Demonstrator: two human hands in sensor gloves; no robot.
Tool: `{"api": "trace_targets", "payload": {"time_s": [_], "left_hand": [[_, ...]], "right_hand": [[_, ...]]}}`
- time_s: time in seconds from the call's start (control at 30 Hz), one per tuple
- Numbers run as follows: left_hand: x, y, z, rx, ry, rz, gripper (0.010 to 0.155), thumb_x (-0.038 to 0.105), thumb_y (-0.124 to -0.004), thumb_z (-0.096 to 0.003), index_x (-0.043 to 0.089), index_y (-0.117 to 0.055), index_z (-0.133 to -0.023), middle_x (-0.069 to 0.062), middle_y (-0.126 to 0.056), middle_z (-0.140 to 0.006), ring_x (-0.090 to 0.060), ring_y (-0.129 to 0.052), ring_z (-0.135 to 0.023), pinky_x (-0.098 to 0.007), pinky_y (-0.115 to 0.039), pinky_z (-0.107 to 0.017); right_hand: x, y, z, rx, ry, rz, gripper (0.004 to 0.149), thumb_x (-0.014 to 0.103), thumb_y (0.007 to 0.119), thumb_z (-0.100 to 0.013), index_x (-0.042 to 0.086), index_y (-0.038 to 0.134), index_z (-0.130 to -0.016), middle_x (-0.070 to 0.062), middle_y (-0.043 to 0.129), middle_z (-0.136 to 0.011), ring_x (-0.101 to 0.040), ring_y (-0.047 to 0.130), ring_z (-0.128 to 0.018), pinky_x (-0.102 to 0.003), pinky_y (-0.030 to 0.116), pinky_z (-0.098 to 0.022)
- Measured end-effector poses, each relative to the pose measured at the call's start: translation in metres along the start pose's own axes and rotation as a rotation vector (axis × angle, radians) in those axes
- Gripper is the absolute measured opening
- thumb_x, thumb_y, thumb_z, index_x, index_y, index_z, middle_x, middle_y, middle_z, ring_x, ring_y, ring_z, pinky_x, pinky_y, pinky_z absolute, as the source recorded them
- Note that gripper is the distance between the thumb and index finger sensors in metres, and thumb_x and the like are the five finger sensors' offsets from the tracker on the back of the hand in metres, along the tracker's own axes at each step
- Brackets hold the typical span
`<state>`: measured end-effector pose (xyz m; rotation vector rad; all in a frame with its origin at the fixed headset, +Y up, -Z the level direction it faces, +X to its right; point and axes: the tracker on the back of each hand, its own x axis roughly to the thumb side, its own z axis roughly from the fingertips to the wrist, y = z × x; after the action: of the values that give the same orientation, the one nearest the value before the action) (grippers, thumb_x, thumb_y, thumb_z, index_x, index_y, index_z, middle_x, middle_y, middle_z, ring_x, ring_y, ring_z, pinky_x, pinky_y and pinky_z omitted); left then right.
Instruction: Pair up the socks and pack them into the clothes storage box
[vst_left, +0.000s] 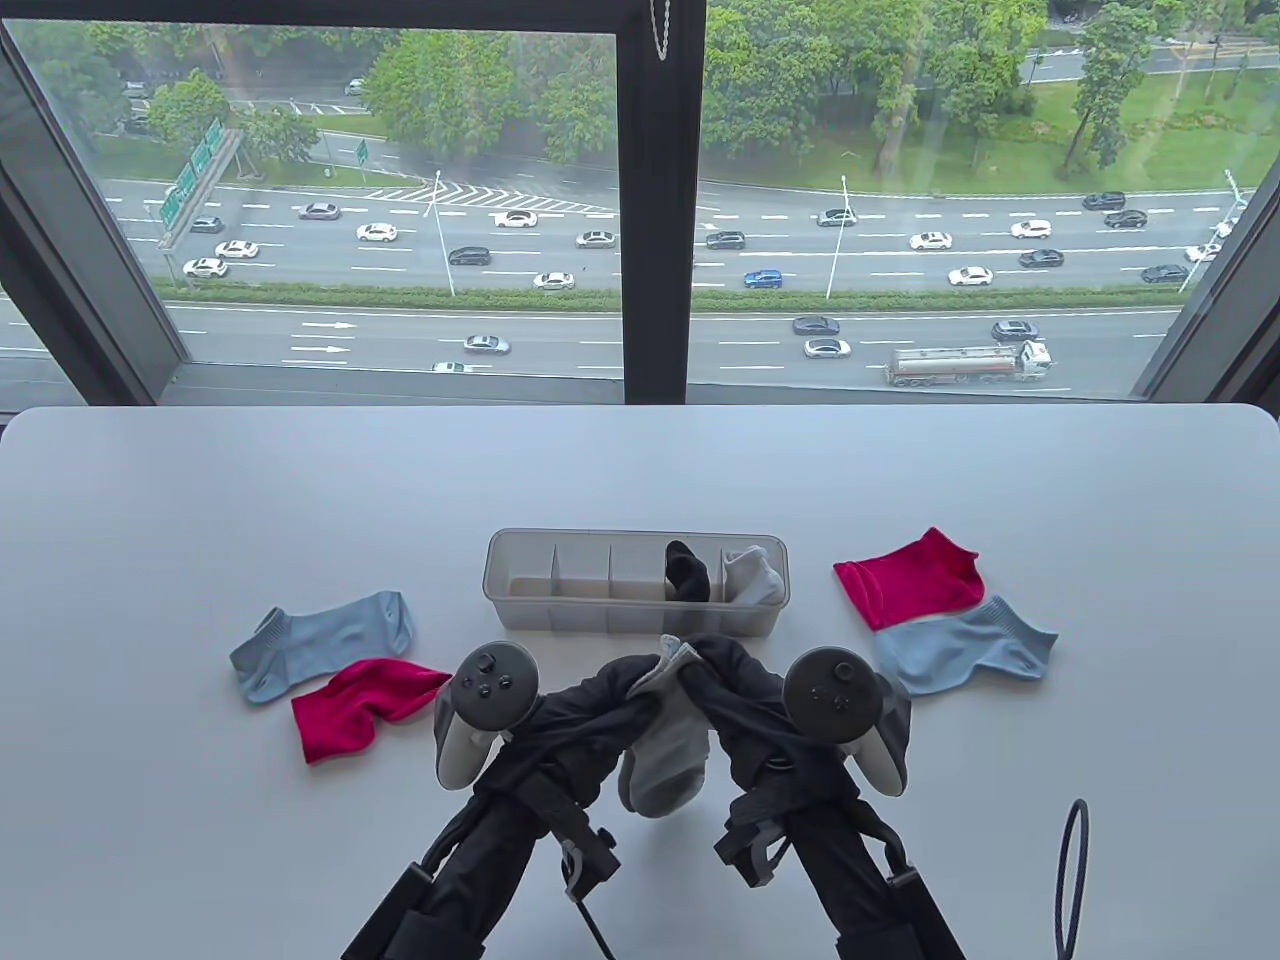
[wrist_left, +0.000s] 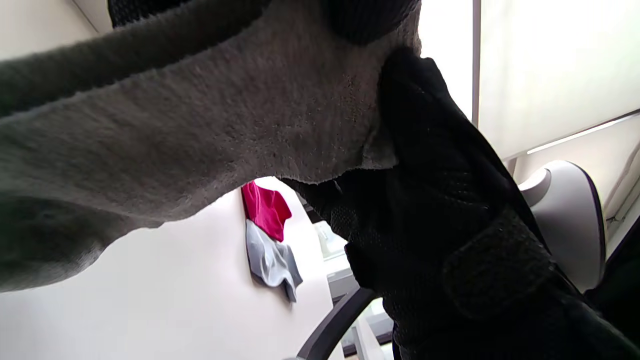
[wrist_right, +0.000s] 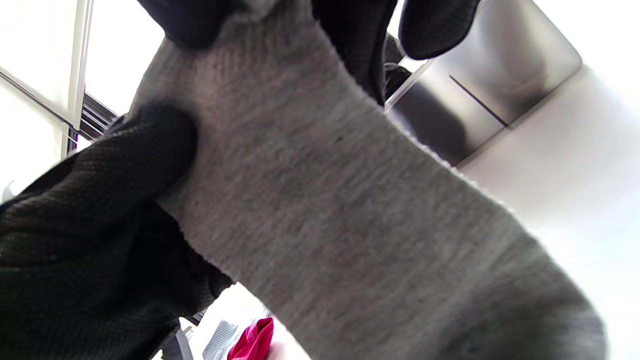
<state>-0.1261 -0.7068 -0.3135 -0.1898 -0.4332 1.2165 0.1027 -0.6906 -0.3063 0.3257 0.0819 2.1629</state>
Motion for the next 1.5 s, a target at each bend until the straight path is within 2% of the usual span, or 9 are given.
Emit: {"api": "trace_targets", "payload": {"time_s": [0.1, 0.3, 0.43, 0.53, 0.87, 1.07, 1.17, 1.3, 1.5], "left_hand": [[0.001, 0.004, 0.003, -0.018, 0.016, 0.003, 0.043, 0.022, -0.062, -0.0608, 0.009, -0.068, -0.101, -0.025, -0.082, -0.099, -0.049, -0.086, -0.086, -0.064, -0.071, -0.064], [0.002, 0.006, 0.002, -0.065, 0.024, -0.15, 0.045, 0.03, -0.062, -0.0611, 0.019, -0.07, -0.105, -0.025, -0.067, -0.112, -0.057, -0.061, -0.101, -0.072, -0.053, -0.071], [0.01, -0.002, 0.001, -0.186, -0.024, -0.173, 0.045, 0.03, -0.063, -0.0611, 0.02, -0.071, -0.104, -0.022, -0.063, -0.115, -0.054, -0.056, -0.106, -0.072, -0.051, -0.072], [0.013, 0.004, 0.002, -0.094, 0.023, -0.238, 0.044, 0.026, -0.064, -0.0606, 0.014, -0.072, -0.102, -0.023, -0.072, -0.108, -0.053, -0.069, -0.097, -0.069, -0.058, -0.07], [0.003, 0.007, -0.004, -0.34, 0.044, 0.187, 0.042, 0.018, -0.058, -0.0601, 0.008, -0.068, -0.099, -0.018, -0.096, -0.077, -0.038, -0.101, -0.064, -0.057, -0.084, -0.054], [-0.018, -0.005, -0.005, -0.214, 0.296, -0.189, 0.054, 0.022, -0.059, -0.0613, 0.003, -0.048, -0.11, -0.029, -0.086, -0.091, -0.052, -0.089, -0.077, -0.066, -0.072, -0.059], [-0.023, -0.014, 0.001, -0.158, 0.278, -0.461, 0.077, 0.034, -0.065, -0.0601, 0.022, -0.008, -0.11, -0.021, -0.001, -0.116, -0.051, -0.005, -0.109, -0.076, -0.02, -0.074], [-0.01, -0.04, -0.005, -0.563, 0.195, -0.485, 0.058, 0.036, -0.072, -0.0573, 0.013, -0.06, -0.109, -0.015, -0.044, -0.121, -0.045, -0.041, -0.114, -0.074, -0.032, -0.076], [-0.04, -0.074, -0.002, -0.809, 0.411, -0.755, 0.07, 0.031, -0.077, -0.0558, 0.024, -0.034, -0.111, -0.001, -0.008, -0.119, -0.031, -0.005, -0.111, -0.062, -0.019, -0.079]], "right_hand": [[-0.02, -0.016, 0.0, -0.153, 0.118, -0.028, 0.063, 0.048, 0.052, -0.061, 0.011, 0.043, -0.111, -0.004, 0.085, -0.081, -0.031, 0.084, -0.082, -0.062, 0.056, -0.073], [-0.011, -0.01, -0.005, 0.467, -0.028, -0.005, 0.105, 0.053, 0.072, -0.055, 0.023, -0.016, -0.104, -0.027, -0.015, -0.112, -0.055, -0.01, -0.099, -0.074, 0.01, -0.069], [-0.009, 0.003, -0.01, 0.348, -0.018, 0.144, 0.096, 0.044, 0.077, -0.057, 0.027, -0.002, -0.109, -0.019, 0.004, -0.12, -0.052, 0.008, -0.107, -0.071, 0.021, -0.074], [-0.019, -0.006, -0.006, 0.18, -0.025, -0.039, 0.044, 0.037, 0.077, -0.059, 0.026, 0.061, -0.099, -0.016, 0.045, -0.123, -0.055, 0.045, -0.108, -0.071, 0.037, -0.075], [0.001, -0.018, -0.002, 0.185, -0.131, -0.18, 0.044, 0.039, 0.078, -0.058, 0.021, 0.067, -0.097, -0.005, 0.093, -0.077, -0.023, 0.096, -0.068, -0.058, 0.064, -0.071], [-0.026, 0.003, -0.01, 0.167, 0.125, 0.127, 0.051, 0.039, 0.072, -0.061, 0.014, 0.058, -0.103, -0.004, 0.091, -0.079, -0.023, 0.095, -0.07, -0.057, 0.064, -0.071], [-0.048, 0.016, -0.015, 0.205, 0.235, 0.196, 0.075, 0.038, 0.069, -0.062, 0.007, 0.025, -0.114, -0.032, 0.045, -0.116, -0.054, 0.047, -0.104, -0.068, 0.043, -0.073], [-0.051, 0.004, -0.012, 0.15, 0.207, 0.342, 0.074, 0.036, 0.069, -0.062, 0.009, 0.025, -0.115, -0.032, 0.033, -0.118, -0.058, 0.033, -0.104, -0.07, 0.04, -0.072], [-0.048, 0.011, -0.008, 0.35, 0.165, 0.35, 0.066, 0.032, 0.073, -0.061, 0.015, 0.036, -0.113, -0.032, 0.026, -0.119, -0.059, 0.027, -0.104, -0.07, 0.038, -0.073]]}}
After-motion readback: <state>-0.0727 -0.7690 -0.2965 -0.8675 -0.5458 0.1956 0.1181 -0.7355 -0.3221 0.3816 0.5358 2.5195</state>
